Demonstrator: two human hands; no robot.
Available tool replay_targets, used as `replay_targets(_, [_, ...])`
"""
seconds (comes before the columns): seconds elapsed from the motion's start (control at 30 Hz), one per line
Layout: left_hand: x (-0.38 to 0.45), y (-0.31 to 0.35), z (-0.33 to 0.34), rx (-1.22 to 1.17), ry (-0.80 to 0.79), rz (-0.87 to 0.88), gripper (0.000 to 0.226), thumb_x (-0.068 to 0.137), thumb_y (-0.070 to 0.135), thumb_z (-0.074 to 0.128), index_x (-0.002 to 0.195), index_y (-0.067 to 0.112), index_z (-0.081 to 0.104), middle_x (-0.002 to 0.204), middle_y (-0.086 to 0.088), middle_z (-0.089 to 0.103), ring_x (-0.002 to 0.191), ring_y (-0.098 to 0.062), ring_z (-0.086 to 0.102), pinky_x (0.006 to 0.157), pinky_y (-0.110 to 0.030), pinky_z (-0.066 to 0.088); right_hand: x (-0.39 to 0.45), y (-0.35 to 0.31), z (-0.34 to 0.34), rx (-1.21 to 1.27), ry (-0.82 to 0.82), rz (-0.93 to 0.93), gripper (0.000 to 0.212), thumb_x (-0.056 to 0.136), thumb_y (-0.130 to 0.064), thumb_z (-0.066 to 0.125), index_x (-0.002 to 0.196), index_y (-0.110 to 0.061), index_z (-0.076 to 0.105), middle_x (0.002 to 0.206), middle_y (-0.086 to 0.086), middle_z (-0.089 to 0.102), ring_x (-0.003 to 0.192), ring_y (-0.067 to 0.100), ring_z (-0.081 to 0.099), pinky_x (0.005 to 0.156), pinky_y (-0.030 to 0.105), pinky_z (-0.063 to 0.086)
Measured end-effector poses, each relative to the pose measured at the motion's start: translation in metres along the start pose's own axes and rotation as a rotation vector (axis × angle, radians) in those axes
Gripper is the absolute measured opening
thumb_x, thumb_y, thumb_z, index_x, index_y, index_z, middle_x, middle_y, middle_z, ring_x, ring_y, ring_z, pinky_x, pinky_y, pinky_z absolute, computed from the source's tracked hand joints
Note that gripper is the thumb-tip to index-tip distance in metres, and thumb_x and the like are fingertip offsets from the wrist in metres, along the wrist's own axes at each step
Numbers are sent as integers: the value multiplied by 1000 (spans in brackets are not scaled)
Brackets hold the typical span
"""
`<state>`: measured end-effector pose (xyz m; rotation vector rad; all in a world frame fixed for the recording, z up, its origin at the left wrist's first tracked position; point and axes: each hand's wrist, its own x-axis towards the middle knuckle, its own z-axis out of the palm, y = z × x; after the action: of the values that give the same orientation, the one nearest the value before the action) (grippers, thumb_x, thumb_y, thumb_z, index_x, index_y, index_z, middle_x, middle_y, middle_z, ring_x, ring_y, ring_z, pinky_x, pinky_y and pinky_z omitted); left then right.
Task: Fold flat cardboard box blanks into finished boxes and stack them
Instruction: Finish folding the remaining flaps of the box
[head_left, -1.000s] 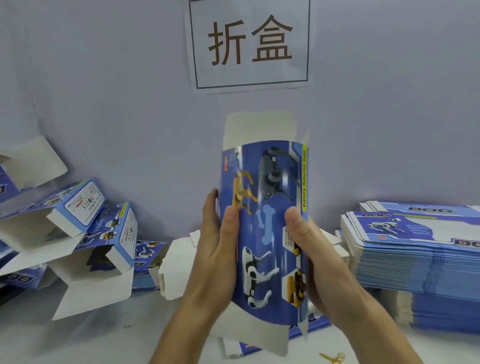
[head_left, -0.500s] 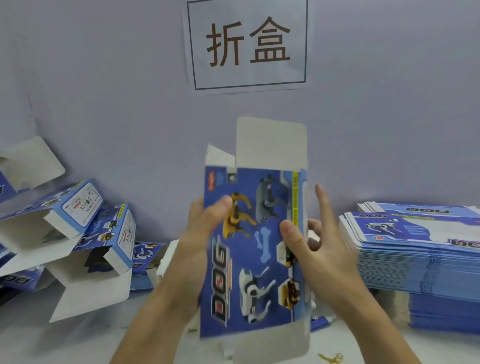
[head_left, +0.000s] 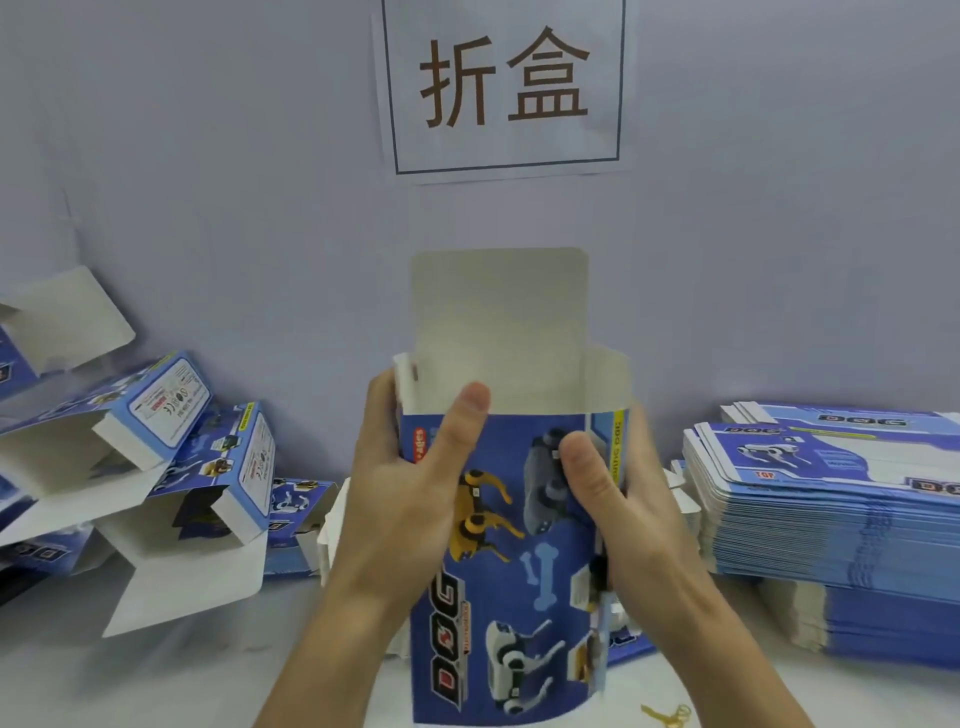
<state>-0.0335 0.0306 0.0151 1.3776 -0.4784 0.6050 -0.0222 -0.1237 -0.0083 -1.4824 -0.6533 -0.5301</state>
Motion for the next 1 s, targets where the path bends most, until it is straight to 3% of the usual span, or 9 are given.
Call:
replay_targets(0.07, [-2, -3, 6, -33, 17, -4, 56, 69, 68, 67, 115, 39, 53, 94, -1, 76, 73, -25, 76, 57, -31, 59, 2, 0, 0, -68, 95, -103, 78, 83, -61, 60, 149, -38, 27, 95, -12, 71, 89, 8, 71, 79, 18, 54])
replay_targets(0.17, [-3, -6, 9, -35, 88, 10, 75, 64, 80, 67, 126, 50, 38, 101, 0, 72, 77, -25, 76, 59, -34, 60, 3, 1, -3, -111, 156, -145, 70, 88, -59, 60, 148, -44, 27, 104, -20, 68, 97, 0, 68, 78, 8, 49])
replay_targets(0.33, [-4, -7, 11, -67, 47, 127, 42, 82, 59, 59, 118, 43, 45, 99, 6, 71, 89, -26, 73, 67, -41, 62, 5, 0, -3, -118, 225, -105, 73, 76, -67, 58, 141, -58, 27, 112, -27, 66, 109, -1, 63, 90, 12, 49])
replay_targets(0.43, [-3, -9, 14, 0, 60, 192, 45, 85, 53, 57, 124, 34, 45, 97, 15, 71, 82, -13, 73, 63, -30, 61, 5, -3, -4, -102, 199, -120, 71, 78, -63, 57, 143, -50, 32, 115, -29, 64, 108, -7, 62, 83, 5, 47])
replay_targets(0.57, [-1, -11, 10, 62, 115, 134, 44, 77, 65, 57, 116, 46, 54, 104, -1, 71, 70, -26, 73, 51, -35, 60, 3, -7, 1, -117, 125, -142, 46, 87, -56, 58, 131, -52, 47, 107, -33, 66, 100, -12, 64, 73, 2, 48])
replay_targets(0.67, [-1, -15, 7, 18, 153, 108, 55, 77, 79, 55, 105, 33, 67, 97, -10, 71, 74, -31, 72, 55, -36, 59, 2, -10, 3, -89, 69, -59, 34, 83, -67, 57, 115, -53, 55, 93, -11, 72, 86, 9, 73, 71, 27, 61])
replay_targets(0.77, [-1, -16, 7, -78, 156, 70, 52, 82, 68, 46, 82, 20, 67, 80, -7, 70, 65, -27, 69, 59, -39, 55, 0, -15, 2, 119, 18, 21, 51, 79, -81, 53, 101, -35, 59, 82, 15, 61, 77, 28, 71, 68, 53, 59])
replay_targets(0.9, [0, -12, 9, -79, 42, 85, 36, 82, 50, 47, 75, 20, 66, 84, -1, 73, 67, -19, 71, 54, -28, 55, 7, -19, -2, 117, 158, 44, 37, 78, -56, 53, 80, -19, 53, 66, 20, 43, 58, 28, 51, 54, 44, 44])
replay_targets(1.0, [0, -11, 10, -179, -33, 61, 28, 86, 31, 49, 109, 28, 64, 98, -2, 73, 78, -25, 74, 56, -29, 57, 9, -16, -6, 159, 235, 77, 20, 73, -40, 47, 89, -37, 58, 54, -8, 34, 51, 15, 36, 50, 32, 36])
